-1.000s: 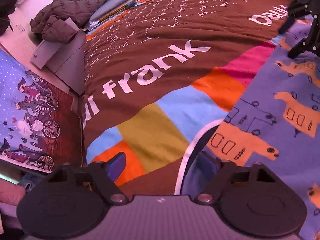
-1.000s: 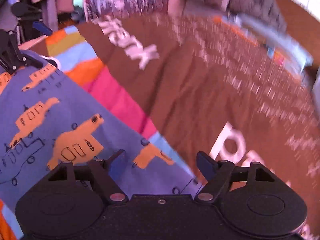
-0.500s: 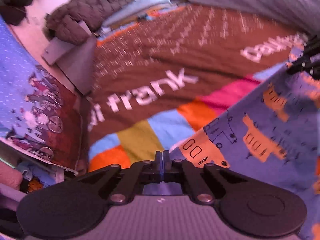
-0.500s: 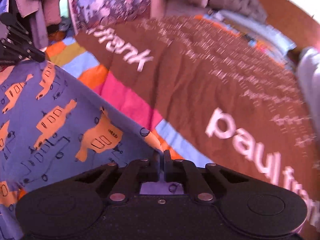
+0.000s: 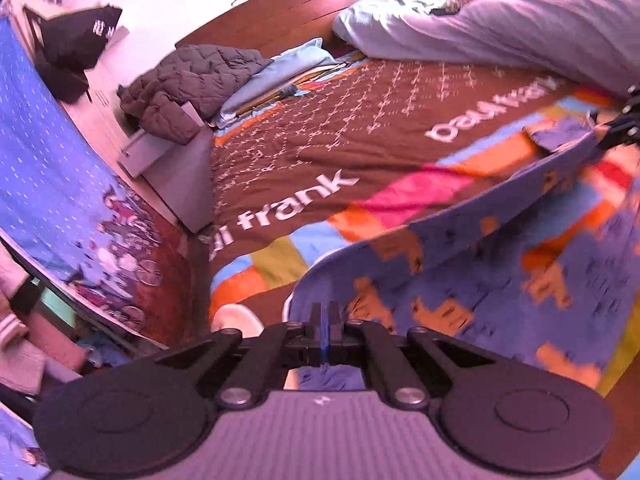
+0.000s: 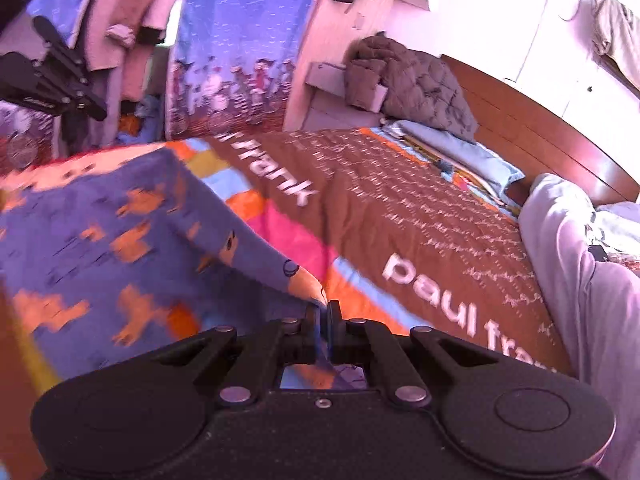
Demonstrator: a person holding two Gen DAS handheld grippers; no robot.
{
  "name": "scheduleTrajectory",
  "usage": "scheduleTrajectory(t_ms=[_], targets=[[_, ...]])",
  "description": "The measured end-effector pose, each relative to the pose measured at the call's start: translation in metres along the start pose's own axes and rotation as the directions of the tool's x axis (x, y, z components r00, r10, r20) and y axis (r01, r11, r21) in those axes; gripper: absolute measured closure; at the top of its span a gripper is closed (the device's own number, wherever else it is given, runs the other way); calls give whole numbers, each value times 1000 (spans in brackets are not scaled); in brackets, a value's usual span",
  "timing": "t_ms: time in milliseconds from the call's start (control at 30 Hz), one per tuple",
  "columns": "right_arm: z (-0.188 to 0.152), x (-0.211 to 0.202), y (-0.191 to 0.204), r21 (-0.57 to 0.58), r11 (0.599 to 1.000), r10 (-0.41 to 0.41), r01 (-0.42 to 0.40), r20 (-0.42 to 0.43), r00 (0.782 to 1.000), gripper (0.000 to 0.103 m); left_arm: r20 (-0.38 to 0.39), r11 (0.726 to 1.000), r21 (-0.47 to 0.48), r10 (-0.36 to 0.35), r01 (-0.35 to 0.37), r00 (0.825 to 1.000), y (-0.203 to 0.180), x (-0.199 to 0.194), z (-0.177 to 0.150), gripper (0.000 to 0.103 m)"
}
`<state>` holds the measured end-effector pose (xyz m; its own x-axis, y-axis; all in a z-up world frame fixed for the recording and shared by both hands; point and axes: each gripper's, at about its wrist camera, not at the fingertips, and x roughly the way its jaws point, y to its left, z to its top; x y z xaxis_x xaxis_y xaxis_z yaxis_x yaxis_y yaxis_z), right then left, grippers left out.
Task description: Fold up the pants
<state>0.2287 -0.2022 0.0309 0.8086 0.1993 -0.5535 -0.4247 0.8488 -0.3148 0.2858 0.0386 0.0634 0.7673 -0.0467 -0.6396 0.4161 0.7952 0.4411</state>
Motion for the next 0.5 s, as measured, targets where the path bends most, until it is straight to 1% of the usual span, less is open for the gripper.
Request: scheduleTrajectory(t_ms=[33,67,100,133,167,200,233,267,300,333,367,400,433,467,500], targets=[[-6,-4,7,-5,1000,4,-4,-11,1000,102,-13,1000,0,3,-3,1000,0,4,-1,103],[-12,-5,13,-4,1000,5,-5,-20,1000,102,-21,1000,-15,-6,5,1000,1,8,-1,100],[-16,-5,16,1,1000,9,-9,-27,1000,102,-19,999,-30,-18,17,1000,2,10,0,94],[-19,-5,17,12,1000,13,-13,-29,1000,102,0,999,-27,-30,30,1000,4,14,3,87],[-22,-4,19,24,1000,18,-18,-29,999,102,19,1000,-1,-29,29,999,2,17,4,70],[-23,-3,19,34,999,24,-23,-29,999,102,38,999,36,-24,22,999,-1,22,5,55],[-26,-3,19,43,999,29,-28,-27,999,102,66,995,103,-21,14,998,-6,27,7,51],[-28,-2,19,48,998,34,-33,-26,999,102,82,988,157,-20,7,996,-13,31,5,48],[-30,0,18,51,998,36,-35,-25,999,102,90,976,218,-20,0,996,-19,38,5,48],[-32,0,17,55,998,32,-31,-25,999,102,97,959,282,-14,-14,995,-26,46,5,48],[-35,0,17,58,998,36,-35,-24,999,102,105,946,322,-2,-32,994,-33,54,5,45],[-37,3,13,59,997,41,-40,-23,999,102,111,937,346,8,-46,994,-40,62,5,39],[-40,3,13,63,997,46,-45,-24,999,102,112,931,361,17,-56,994,-44,71,5,37],[-43,2,12,68,996,52,-50,-24,998,102,106,926,372,26,-64,994,-48,81,6,37],[-47,2,13,74,996,57,-56,-21,998,102,95,919,387,37,-71,995,-53,90,7,44]])
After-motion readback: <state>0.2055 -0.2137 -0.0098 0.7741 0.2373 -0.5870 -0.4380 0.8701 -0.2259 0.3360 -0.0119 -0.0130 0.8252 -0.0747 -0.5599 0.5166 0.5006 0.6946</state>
